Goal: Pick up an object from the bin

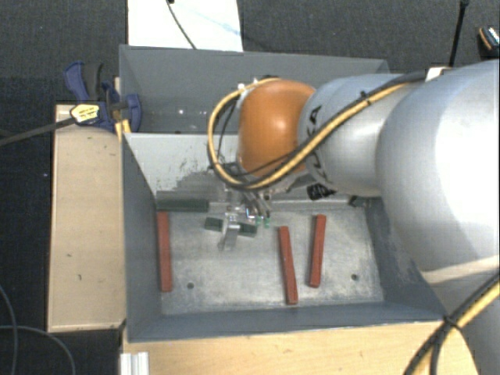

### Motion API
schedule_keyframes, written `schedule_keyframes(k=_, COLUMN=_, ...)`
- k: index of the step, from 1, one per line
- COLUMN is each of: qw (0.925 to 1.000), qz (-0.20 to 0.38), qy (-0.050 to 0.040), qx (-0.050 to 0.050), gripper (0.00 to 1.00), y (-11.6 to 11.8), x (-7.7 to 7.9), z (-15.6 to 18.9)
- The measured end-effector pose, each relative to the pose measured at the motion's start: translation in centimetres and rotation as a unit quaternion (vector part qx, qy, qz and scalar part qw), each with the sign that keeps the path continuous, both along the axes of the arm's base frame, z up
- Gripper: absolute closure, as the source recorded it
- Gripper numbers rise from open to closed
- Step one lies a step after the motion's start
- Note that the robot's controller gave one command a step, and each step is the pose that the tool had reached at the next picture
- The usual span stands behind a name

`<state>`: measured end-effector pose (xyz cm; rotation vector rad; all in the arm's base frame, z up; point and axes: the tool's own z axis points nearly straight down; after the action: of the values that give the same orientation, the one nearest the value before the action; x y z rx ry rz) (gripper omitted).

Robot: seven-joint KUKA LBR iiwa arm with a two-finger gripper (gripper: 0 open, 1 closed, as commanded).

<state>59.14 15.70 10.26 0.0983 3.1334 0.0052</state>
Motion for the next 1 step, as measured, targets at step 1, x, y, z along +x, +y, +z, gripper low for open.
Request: schedule_keyframes(k=1, qw=0.9984, qz=-0.057, qy=0.0025, qx=-0.001, gripper=0.00, y=-0.78, x=-0.13, z=0.09)
